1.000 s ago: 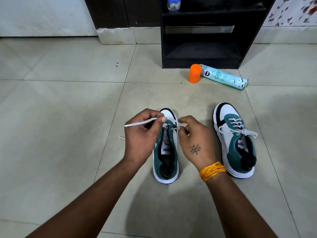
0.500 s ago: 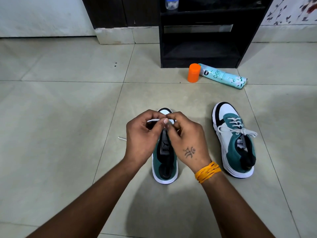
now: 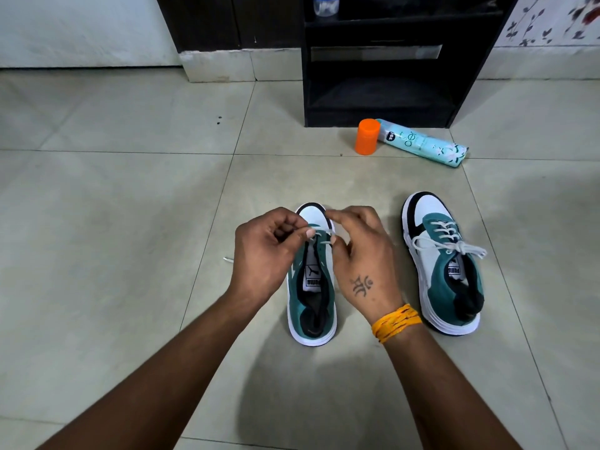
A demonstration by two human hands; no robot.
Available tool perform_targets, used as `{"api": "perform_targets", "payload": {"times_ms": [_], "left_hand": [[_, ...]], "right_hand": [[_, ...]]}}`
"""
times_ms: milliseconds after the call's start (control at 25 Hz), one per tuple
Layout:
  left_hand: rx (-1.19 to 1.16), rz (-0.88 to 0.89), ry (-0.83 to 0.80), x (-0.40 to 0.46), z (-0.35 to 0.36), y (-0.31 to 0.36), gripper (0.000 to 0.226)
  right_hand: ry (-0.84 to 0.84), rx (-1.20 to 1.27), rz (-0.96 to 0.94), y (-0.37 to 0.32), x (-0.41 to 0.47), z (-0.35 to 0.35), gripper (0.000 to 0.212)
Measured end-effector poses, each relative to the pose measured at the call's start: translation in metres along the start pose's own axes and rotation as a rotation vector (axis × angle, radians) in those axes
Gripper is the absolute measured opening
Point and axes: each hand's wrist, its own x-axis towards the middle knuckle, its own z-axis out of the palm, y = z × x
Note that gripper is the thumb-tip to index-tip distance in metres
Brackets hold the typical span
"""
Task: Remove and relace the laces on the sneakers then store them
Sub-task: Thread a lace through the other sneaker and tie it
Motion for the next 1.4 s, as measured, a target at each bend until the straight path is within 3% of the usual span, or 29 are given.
{"api": "perform_targets", "payload": {"times_ms": [80, 200, 320, 480, 600, 680, 960, 1400], "left_hand": [[-0.02, 0.008, -0.025, 0.0, 0.001, 0.001, 0.009], [-0.015, -0.005, 0.001, -0.003, 0.002, -0.005, 0.006], [0.188, -0.062, 0.045, -0.011, 0.003, -0.017, 0.009], [0.428, -0.068, -0.075, -0.023, 0.012, -0.029, 0.031], [0.501, -0.04, -0.032, -0.019, 0.017, -0.028, 0.017], [0.443, -0.091, 0.001, -0.017, 0.016, -0.028, 0.01], [0.197, -0.321, 0.04, -0.01, 0.011, -0.036, 0.016], [0.114, -0.325, -0.003, -0.008, 0.007, -0.043, 0.014]], "right_hand": [[-0.079, 0.079, -0.061, -0.005, 0.002, 0.005, 0.038], [-0.023, 0.089, -0.043, 0.001, 0.003, 0.016, 0.013], [-0.004, 0.062, 0.117, 0.014, 0.005, 0.02, 0.009], [-0.076, 0.146, 0.247, 0.016, 0.006, 0.025, 0.012], [-0.102, 0.157, 0.248, 0.013, 0.007, 0.03, 0.014], [-0.117, 0.131, 0.254, 0.013, 0.008, 0.032, 0.01], [-0.156, -0.01, 0.137, 0.013, 0.002, 0.044, 0.006], [-0.138, 0.052, 0.154, 0.012, -0.007, 0.059, 0.009]]}}
